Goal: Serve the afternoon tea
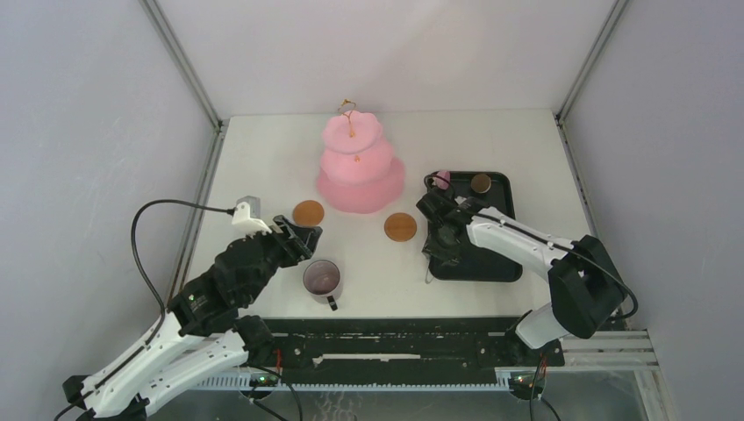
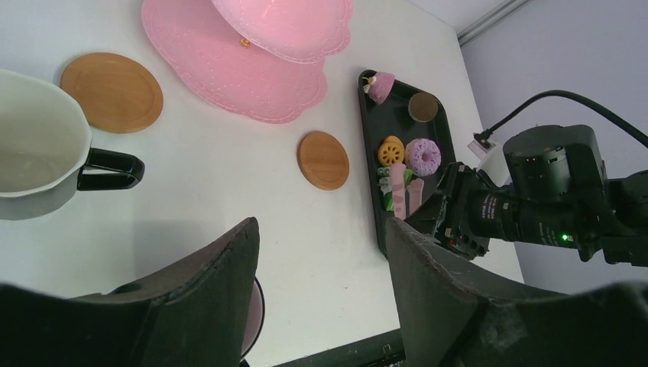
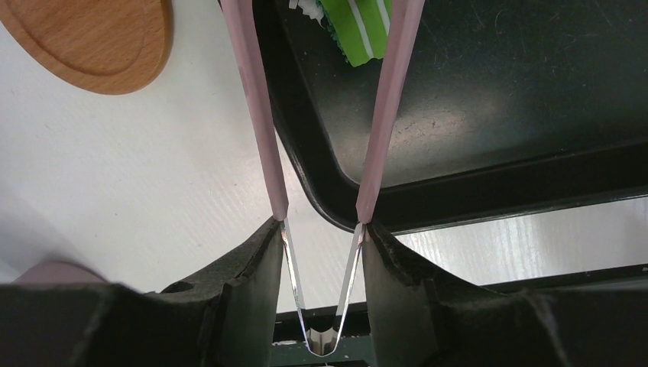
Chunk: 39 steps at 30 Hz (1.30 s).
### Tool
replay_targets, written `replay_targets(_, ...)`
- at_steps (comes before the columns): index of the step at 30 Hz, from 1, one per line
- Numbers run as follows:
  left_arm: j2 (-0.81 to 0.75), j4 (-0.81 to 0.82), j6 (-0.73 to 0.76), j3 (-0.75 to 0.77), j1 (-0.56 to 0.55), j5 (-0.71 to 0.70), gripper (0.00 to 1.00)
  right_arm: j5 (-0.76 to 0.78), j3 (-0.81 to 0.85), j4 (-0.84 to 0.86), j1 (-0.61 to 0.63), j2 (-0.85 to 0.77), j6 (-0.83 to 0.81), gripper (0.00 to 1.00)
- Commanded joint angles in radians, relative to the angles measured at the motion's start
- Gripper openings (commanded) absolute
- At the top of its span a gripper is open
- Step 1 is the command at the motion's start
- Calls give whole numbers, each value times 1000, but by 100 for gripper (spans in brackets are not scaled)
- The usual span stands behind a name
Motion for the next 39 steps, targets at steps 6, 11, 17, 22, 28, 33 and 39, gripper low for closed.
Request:
replay_targets(6,6,15,8,67,-4,11,66,38,0,-47,-4,-89,-49,49)
replay_targets(11,7,18,-7,60,-4,14,66,26,0,-73,-11,-101,-90,49)
replay_targets(17,7,23,-26,56,-4,13,66,-2,-1,-88,-28,-86,-151,49)
replay_targets(22,6,27,-39,47,-4,5,65,-48,0,-70,-51,-61,-219,49)
replay_targets(28,10,36,-48,39,-6,3,65,-81,0,-52,-62,-18,-269,50)
replay_targets(33,18,38,-48,35,-6,0,65,-91,0,-36,-73,17,-293,50)
replay_targets(39,19,37,-45,35,-6,-3,65,-110,1,-14,-82,44,-308,50)
